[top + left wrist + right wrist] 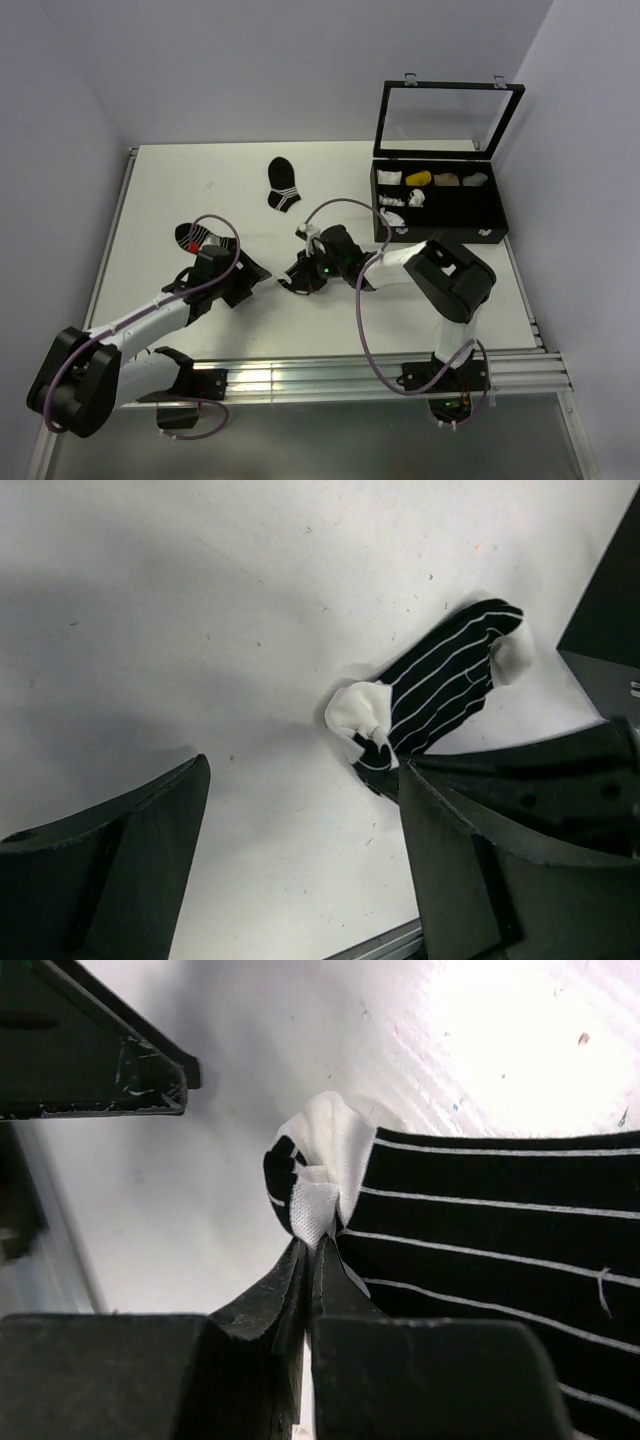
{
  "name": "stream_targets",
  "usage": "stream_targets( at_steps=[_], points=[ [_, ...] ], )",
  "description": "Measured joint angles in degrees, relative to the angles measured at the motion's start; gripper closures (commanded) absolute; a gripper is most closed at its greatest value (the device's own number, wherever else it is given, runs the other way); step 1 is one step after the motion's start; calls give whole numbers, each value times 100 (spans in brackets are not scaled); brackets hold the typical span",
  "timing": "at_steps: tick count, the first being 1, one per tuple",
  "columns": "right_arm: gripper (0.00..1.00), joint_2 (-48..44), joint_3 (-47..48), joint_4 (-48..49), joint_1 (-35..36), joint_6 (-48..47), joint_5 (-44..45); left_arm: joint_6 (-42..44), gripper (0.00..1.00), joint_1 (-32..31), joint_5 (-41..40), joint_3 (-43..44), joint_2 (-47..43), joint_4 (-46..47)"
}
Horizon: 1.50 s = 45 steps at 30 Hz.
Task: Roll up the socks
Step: Roll the sock at the center of the board.
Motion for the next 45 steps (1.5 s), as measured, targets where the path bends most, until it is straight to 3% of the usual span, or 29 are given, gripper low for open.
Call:
stream_targets(
  at_steps=[9,18,24,39,45],
  points=[
    [100,767,42,822,-732,1335,-1773,94,23,-127,31,-240,116,890],
    [100,1123,175,1029,-925,2061,-2247,105,26,-402,164,-177,813,1447],
    [100,1172,168,1086,-992,2337,-2267,107,35,-516,219,-28,1222,1757],
    [97,1198,162,1064,-1084,2439,-2288,146,74,-597,225,131,1773,1963],
    [91,1038,120,879,-1082,2306,-2079,197,99,-625,227,297,1897,1888]
  ],
)
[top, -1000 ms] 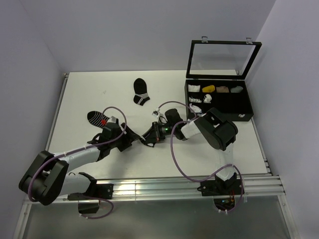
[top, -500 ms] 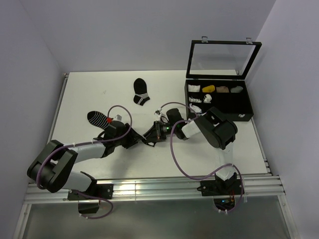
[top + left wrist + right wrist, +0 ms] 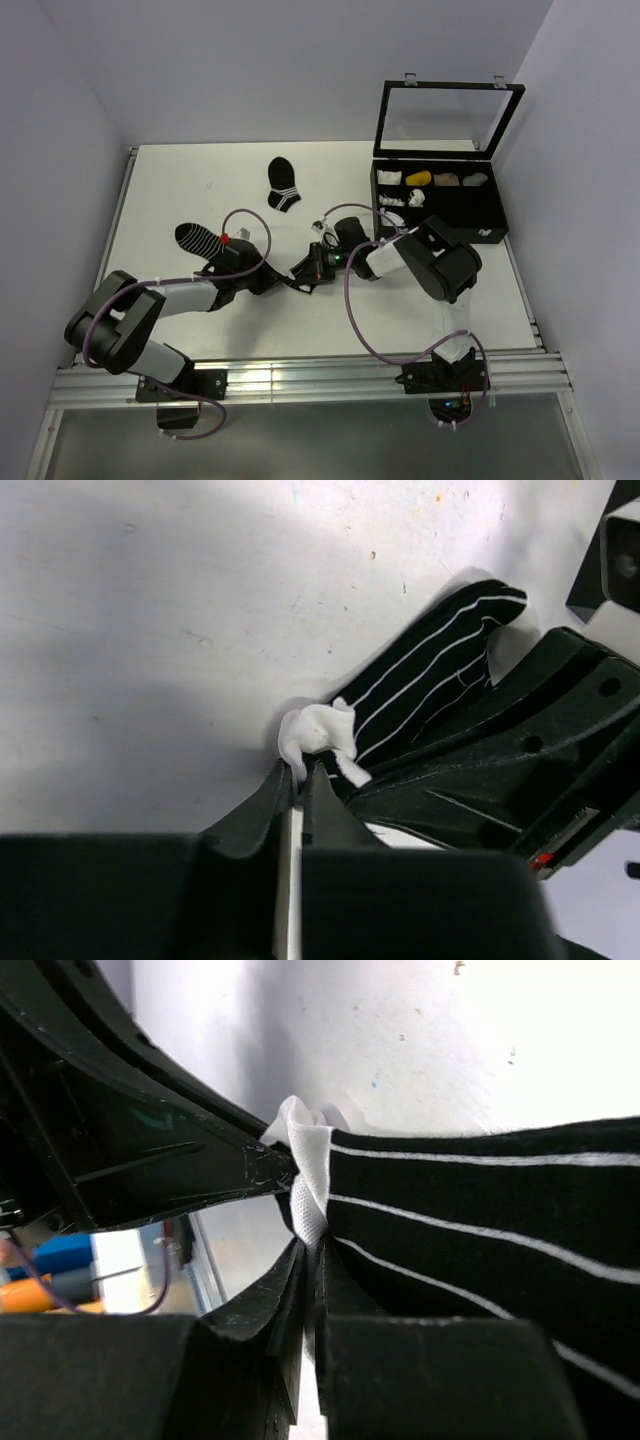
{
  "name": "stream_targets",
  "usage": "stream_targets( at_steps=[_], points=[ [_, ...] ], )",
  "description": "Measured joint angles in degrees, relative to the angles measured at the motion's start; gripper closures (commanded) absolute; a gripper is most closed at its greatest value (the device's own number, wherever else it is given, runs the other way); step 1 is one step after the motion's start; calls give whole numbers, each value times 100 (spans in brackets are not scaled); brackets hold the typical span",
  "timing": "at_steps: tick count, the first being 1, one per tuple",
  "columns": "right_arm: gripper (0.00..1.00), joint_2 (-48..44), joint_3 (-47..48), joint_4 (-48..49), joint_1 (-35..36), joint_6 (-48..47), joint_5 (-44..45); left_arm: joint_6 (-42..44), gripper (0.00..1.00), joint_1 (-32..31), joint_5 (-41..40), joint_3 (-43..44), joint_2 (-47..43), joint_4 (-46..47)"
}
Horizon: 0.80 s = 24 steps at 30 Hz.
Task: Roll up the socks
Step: Roll the sock at the center of the board.
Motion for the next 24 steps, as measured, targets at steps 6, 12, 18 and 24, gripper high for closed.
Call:
stream_targets(
  at_steps=[6,12,18,24],
  points=[
    [75,-732,-59,-903,295,-638,1069,87,100,-68,2,223,48,-282],
    [65,-1635,-59,-1716,981,-1453,2765,214,100,-79,-48,501,48,-874],
    [64,-1982,-57,-1978,1853,-2210,4221,297,100,-83,-184,704,-20,-1427],
    [65,-1910,37,-2140,2509,-2782,5309,361,100,-83,-221,800,-44,-1698]
  ],
)
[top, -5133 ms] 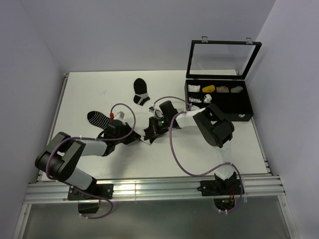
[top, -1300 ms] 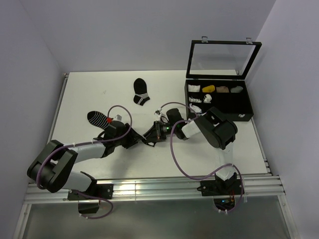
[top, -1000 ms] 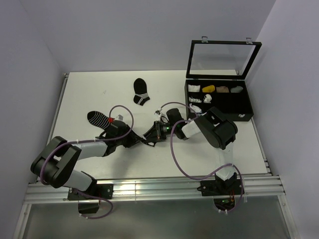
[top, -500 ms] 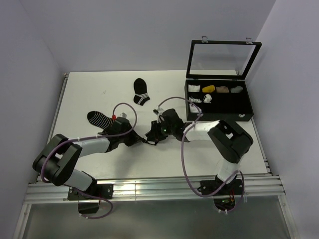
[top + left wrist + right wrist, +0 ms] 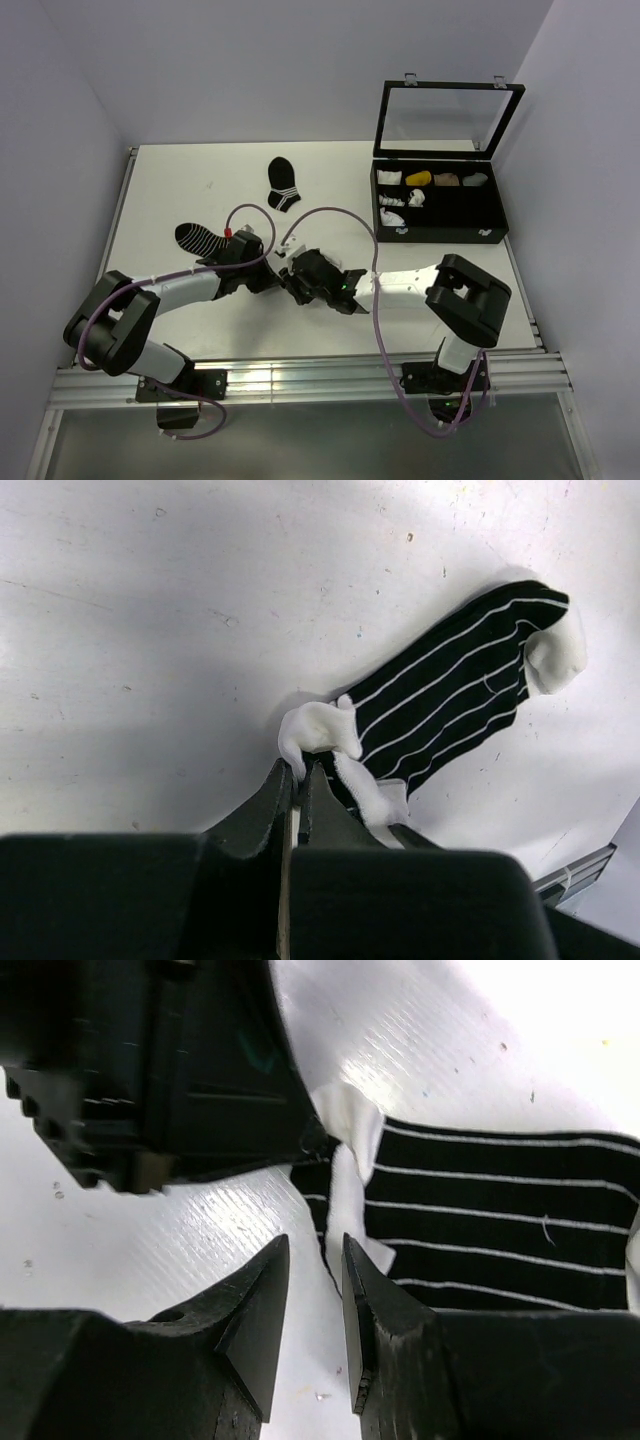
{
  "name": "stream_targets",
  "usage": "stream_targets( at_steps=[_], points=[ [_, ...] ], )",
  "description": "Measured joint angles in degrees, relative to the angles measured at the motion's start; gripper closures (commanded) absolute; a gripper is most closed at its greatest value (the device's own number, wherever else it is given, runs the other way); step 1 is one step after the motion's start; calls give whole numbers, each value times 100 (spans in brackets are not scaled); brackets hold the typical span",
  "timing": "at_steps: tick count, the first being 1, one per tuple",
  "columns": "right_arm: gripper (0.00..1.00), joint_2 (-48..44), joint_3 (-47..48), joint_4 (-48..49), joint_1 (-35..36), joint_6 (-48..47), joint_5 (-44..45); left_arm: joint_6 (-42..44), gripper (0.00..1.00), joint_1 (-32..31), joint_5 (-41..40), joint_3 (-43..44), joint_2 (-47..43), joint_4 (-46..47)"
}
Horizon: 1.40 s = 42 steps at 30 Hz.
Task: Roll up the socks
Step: Roll the sock at the center of the board.
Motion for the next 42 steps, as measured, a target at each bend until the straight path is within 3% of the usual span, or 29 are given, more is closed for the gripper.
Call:
stream_targets(
  at_steps=[11,21,23,26,27,28,29,33,36,42],
  points=[
    [64,629,376,-101,284,-334,691,0,100,0,0,26,-20,-105],
    [55,905,586,-267,308,-319,1123,2,100,24,-48,59,-24,-234],
    [59,949,643,-284,315,-306,1134,0,100,63,-85,59,-37,-258],
    [82,984,678,-291,350,-356,1110,-33,99,63,-140,68,-50,-260],
    [95,1012,710,-291,376,-374,1123,-66,97,63,-160,76,-61,-267],
    [100,1029,734,-284,398,-400,1126,-96,93,66,-188,76,-79,-271],
    [100,1032,750,-282,409,-391,1123,-111,89,66,-232,76,-109,-278],
    [100,1025,761,-192,411,-363,907,-256,52,63,-424,-7,-341,-378],
    [100,927,601,35,367,-282,474,-463,36,50,-605,-251,-802,-450],
    [100,555,-28,474,-446,107,-767,-841,26,13,-782,-883,-2026,-238]
  ],
)
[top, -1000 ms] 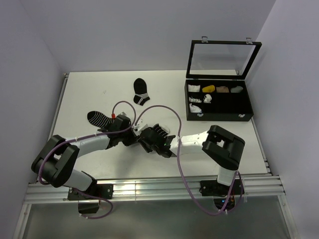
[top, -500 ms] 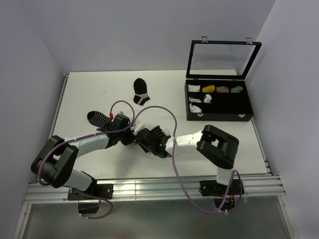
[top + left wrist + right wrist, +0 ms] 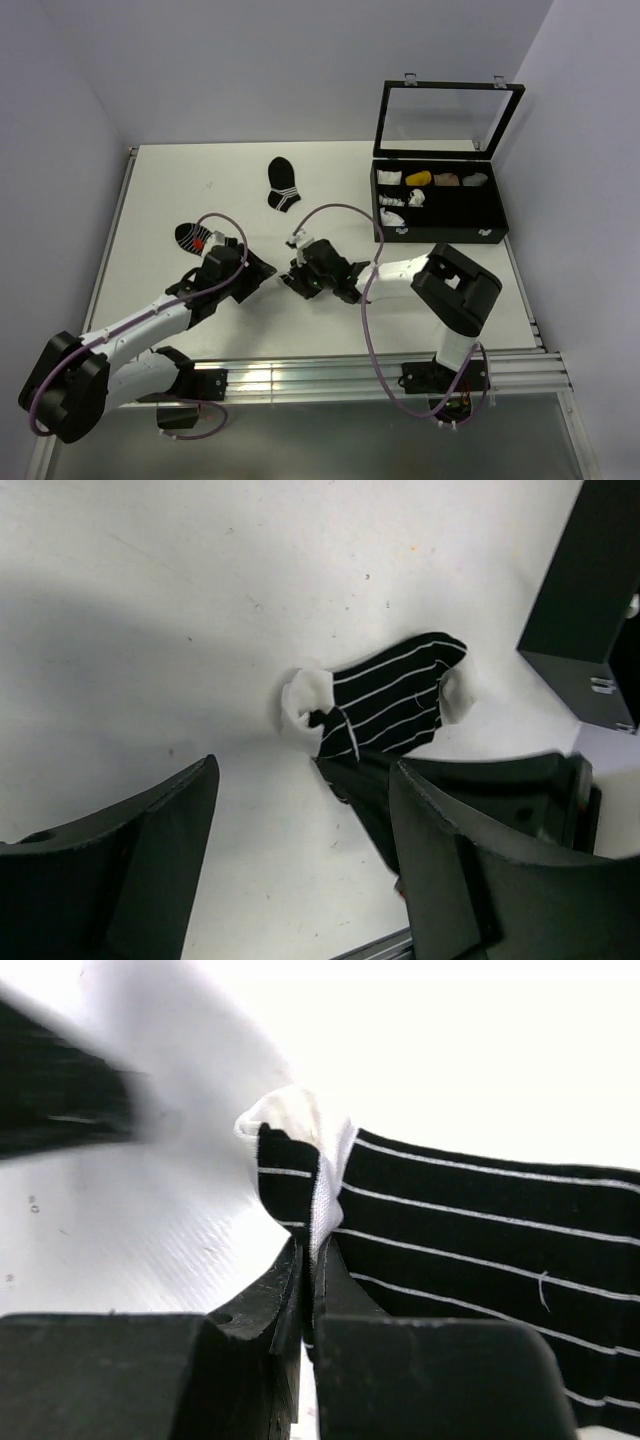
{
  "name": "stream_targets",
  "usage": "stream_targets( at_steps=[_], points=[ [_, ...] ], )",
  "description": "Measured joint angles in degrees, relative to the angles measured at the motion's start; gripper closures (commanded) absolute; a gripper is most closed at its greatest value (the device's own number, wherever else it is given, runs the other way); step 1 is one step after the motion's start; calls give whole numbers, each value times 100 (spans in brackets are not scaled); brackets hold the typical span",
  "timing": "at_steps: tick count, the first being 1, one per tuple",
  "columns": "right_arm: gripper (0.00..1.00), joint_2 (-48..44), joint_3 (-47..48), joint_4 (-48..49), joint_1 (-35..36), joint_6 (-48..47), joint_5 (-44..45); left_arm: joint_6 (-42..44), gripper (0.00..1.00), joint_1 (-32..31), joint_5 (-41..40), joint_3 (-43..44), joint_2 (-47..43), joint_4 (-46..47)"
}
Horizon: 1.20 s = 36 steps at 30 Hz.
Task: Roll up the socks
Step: Roll the sock at the center of the board.
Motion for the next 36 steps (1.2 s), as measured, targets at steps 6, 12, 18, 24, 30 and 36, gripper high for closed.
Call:
stream_targets(
  at_steps=[6,12,18,24,30,36],
  points=[
    [100,-109,-452,564,-734,592,-1163,-83,24,-4,59,-328,-247,455],
    [100,-109,-929,1276,-1169,1331,-2129,-81,25,-33,289,-356,186,999],
    [100,28,-1340,2074,-1493,2127,-2719,-72,27,-109,542,-356,732,1394],
    [100,155,-1510,2540,-1604,2653,-2861,-50,30,-188,789,-356,1049,1714],
    [100,304,-1515,2736,-1637,2935,-2924,-28,37,-299,887,-356,1296,1912],
    [100,354,-1515,2817,-1665,3025,-2988,-7,45,-326,925,-280,1585,2072]
  ],
)
